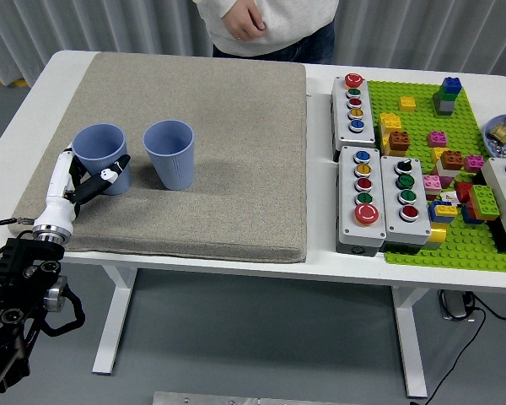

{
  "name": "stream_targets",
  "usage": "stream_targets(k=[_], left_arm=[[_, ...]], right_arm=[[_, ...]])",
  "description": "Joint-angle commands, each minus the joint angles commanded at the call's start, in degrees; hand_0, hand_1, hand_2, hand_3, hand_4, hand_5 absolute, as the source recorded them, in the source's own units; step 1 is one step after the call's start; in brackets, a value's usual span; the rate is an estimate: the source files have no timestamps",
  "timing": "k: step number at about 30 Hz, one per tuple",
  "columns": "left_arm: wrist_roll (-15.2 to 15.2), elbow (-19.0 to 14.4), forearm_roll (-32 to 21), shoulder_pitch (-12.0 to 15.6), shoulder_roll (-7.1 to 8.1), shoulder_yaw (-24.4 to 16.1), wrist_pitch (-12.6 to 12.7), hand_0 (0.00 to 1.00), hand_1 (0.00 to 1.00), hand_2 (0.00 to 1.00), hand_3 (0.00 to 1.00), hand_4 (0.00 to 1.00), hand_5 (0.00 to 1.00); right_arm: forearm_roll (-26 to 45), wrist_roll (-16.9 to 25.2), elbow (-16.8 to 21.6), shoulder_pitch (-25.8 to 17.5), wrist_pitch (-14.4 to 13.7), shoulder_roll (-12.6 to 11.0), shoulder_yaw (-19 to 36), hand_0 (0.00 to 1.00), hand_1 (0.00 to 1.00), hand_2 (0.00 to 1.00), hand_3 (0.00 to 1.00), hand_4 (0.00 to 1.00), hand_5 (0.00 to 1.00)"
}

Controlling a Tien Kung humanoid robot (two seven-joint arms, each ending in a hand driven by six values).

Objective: Pick cup pour cup place

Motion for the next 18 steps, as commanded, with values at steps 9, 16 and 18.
stream_targets(k=[9,16,18], left_arm=[[1.18,-0.32,2.31,0.28,0.15,-1.20,-1.91,0.797,0.849,0.998,0.998,0.954,0.405],[1.76,-1.71,3.84,0.87,0.87,-2.03,-2.43,0.821,0.877,0.998,0.998,0.991,0.465],[1.95,-1.84,4.08,1.06,1.10,-2.38,-2.69,0.821,0.877,0.998,0.998,0.991,0.465]], right_arm=[[-0.10,-0.01,0.00,-0.04,-0.02,0.03,0.09,0.747,0.699,0.750,0.606,0.118,0.269],[-0.10,0.02,0.00,-0.21,-0.04,0.05,0.02,0.747,0.699,0.750,0.606,0.118,0.269],[-0.20,0.00,0.00,-0.30,-0.03,0.06,0.03,0.747,0.699,0.750,0.606,0.118,0.269]])
